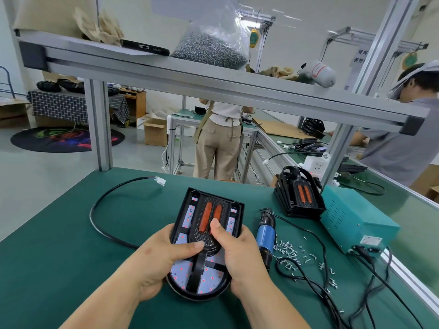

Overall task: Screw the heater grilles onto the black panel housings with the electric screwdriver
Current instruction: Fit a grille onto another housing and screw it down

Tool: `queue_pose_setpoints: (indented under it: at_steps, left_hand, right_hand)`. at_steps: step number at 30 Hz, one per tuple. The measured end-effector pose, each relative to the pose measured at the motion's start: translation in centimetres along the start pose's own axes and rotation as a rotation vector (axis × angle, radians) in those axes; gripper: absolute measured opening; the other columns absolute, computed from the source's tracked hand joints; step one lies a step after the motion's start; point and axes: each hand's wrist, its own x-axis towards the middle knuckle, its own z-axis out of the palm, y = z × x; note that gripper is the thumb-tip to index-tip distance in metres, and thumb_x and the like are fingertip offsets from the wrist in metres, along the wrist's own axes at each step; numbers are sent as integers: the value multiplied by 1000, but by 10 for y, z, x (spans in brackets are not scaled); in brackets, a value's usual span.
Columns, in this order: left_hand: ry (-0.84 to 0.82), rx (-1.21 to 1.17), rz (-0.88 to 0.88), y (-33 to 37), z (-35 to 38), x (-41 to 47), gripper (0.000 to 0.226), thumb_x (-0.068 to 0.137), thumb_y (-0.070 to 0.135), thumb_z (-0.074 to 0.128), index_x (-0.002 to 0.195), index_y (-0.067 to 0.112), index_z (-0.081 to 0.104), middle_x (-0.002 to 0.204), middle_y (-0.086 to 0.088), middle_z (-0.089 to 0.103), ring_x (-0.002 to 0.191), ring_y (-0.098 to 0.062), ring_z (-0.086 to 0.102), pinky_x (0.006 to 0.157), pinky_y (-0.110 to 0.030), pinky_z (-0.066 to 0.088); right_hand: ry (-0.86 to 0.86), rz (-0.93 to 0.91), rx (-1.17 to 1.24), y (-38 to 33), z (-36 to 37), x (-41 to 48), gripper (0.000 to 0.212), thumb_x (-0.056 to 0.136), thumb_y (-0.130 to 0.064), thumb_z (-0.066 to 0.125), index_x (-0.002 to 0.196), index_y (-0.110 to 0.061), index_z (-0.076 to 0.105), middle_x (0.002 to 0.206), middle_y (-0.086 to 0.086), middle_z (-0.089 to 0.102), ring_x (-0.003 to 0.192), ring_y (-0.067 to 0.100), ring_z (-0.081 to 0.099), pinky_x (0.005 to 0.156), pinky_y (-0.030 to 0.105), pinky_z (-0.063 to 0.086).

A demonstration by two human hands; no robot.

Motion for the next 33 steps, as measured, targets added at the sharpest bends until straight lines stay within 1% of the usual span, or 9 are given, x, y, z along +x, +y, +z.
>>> queue_pose_setpoints:
  at_steps: [6, 8, 10, 14, 16, 18, 22, 25, 33]
  left_hand:
    - [10, -58, -7, -3, -1, 3, 43, 66, 7, 77, 108, 1, 69, 106, -25, 73, 94, -42, 72, 78, -45, 60]
    - [-8, -81, -30, -2, -1, 3, 34, 68, 14, 78, 101, 6, 75, 107, -24, 73, 96, -42, 72, 77, -45, 61]
    - [-17, -110, -58, -1, -2, 2, 32, 71, 19, 77, 101, 8, 77, 109, -24, 72, 98, -43, 71, 79, -47, 60]
    - [41, -148, -38, -2, -4, 5, 35, 70, 9, 76, 106, 6, 73, 108, -28, 71, 95, -48, 70, 79, -58, 57]
    - [53, -135, -23, -2, -2, 5, 29, 72, 8, 74, 101, 6, 74, 106, -28, 71, 94, -48, 70, 78, -58, 58]
    - [66, -129, -27, -3, -1, 4, 32, 71, 8, 73, 103, 2, 72, 106, -29, 71, 93, -48, 70, 80, -58, 57]
    - [68, -121, -18, -4, 1, 5, 35, 74, 6, 71, 108, -2, 68, 104, -31, 70, 92, -48, 70, 76, -54, 60]
    - [75, -123, -9, -4, 3, 5, 34, 75, 4, 70, 108, -1, 67, 103, -31, 71, 91, -48, 71, 75, -54, 60]
    - [98, -150, -17, -6, 4, 6, 35, 70, 6, 73, 104, 1, 68, 101, -31, 71, 88, -48, 71, 72, -54, 59]
  right_hand:
    - [52, 1, -34, 6, 1, 3, 39, 87, -19, 75, 117, 3, 62, 105, 19, 74, 101, 37, 71, 93, 54, 55]
    - [51, -3, -47, 7, 0, 4, 38, 88, -23, 75, 116, 0, 64, 105, 17, 75, 100, 36, 71, 93, 53, 55]
    - [30, -1, -58, 7, 0, 5, 36, 88, -25, 74, 114, -2, 66, 104, 16, 75, 100, 35, 72, 94, 53, 55]
    - [9, 16, -71, 10, 2, 4, 33, 90, -25, 73, 113, -2, 67, 105, 17, 75, 102, 37, 71, 94, 54, 54]
    - [0, 24, -104, 10, 2, 4, 30, 91, -27, 72, 111, -5, 69, 103, 14, 76, 100, 33, 72, 94, 53, 55]
    - [-9, 40, -133, 10, 1, 3, 29, 91, -28, 72, 110, -7, 69, 101, 11, 77, 98, 30, 73, 93, 51, 56]
    - [-51, 90, -120, 9, 0, 0, 38, 85, -19, 78, 117, -3, 66, 104, 15, 75, 99, 33, 72, 92, 52, 56]
    - [-52, 95, -112, 9, -1, 1, 39, 84, -12, 78, 119, 0, 63, 106, 18, 74, 99, 36, 72, 91, 54, 56]
    - [-36, 107, -91, 6, 1, 2, 39, 85, -7, 76, 120, 3, 61, 107, 22, 73, 100, 39, 71, 92, 56, 55]
